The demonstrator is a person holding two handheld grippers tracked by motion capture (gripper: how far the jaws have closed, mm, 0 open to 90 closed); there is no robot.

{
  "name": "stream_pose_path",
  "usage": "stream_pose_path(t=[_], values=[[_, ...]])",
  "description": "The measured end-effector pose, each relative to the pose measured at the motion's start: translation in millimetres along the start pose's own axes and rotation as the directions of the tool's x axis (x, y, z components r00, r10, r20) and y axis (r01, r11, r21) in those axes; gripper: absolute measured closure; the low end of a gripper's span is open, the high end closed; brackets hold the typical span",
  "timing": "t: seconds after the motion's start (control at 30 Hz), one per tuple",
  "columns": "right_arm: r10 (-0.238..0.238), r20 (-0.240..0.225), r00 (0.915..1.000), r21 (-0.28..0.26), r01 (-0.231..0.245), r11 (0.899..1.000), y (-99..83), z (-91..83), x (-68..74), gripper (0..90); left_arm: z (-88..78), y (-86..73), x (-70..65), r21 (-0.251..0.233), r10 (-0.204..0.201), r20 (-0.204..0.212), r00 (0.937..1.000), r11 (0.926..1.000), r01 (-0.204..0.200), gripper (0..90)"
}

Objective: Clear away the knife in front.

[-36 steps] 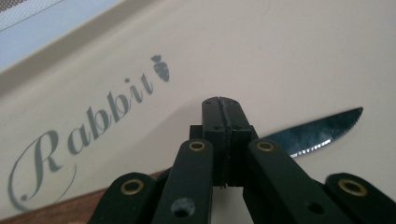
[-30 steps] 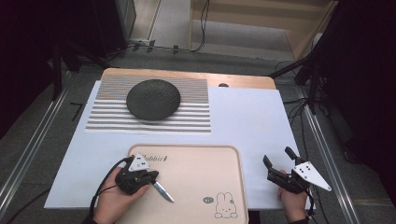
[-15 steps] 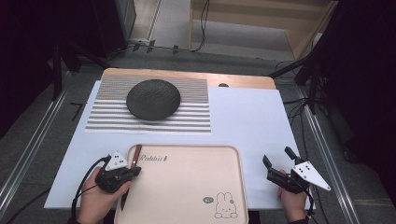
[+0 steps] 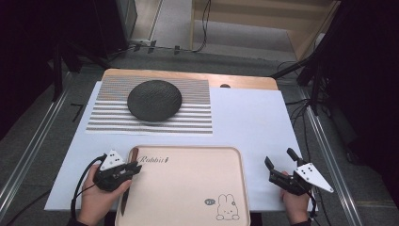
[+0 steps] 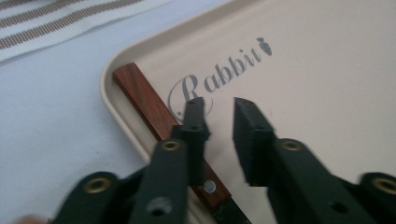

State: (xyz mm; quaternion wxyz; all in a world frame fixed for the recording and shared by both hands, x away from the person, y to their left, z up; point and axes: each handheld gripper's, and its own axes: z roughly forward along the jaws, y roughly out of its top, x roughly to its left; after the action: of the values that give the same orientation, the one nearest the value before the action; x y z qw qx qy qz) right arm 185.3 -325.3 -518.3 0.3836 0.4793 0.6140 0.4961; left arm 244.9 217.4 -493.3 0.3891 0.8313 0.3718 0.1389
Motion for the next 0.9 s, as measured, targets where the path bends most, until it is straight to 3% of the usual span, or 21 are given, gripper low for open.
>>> stream_pose_path(t=[0.13, 0.27, 0.37, 0.53, 0.9], values=[[-0.004, -0.001, 1.0000, -0.002, 0.004, 1.000, 0.1, 0.5, -0.3, 10.2, -3.1, 1.5, 2.3, -0.070, -0.033, 0.023, 0.9992, 0.9970, 0.034, 38.5], [-0.004, -0.001, 1.0000, -0.002, 0.004, 1.000, 0.1, 0.4, -0.3, 10.2, -7.0, 4.4, 2.7, -0.118, -0.040, 0.032, 0.9987, 0.9920, 0.044, 9.9], [-0.002, 0.000, 1.0000, -0.001, 0.002, 1.000, 0.1, 0.2, -0.1, 10.2, -11.0, 4.6, 2.7, -0.155, -0.035, 0.032, 0.9989, 0.9871, 0.040, 0.4], [-0.001, -0.002, 1.0000, -0.001, 0.001, 1.000, 0.1, 0.4, -0.3, 10.2, -17.9, 3.6, 6.4, -0.201, -0.035, 0.020, 0.9992, 0.9788, 0.039, 0.0], [-0.001, -0.003, 1.0000, -0.002, 0.001, 1.000, 0.1, 0.4, -0.6, 10.1, -27.3, -2.0, 22.2, -0.243, -0.069, -0.004, 0.9976, 0.9677, 0.066, 0.0]])
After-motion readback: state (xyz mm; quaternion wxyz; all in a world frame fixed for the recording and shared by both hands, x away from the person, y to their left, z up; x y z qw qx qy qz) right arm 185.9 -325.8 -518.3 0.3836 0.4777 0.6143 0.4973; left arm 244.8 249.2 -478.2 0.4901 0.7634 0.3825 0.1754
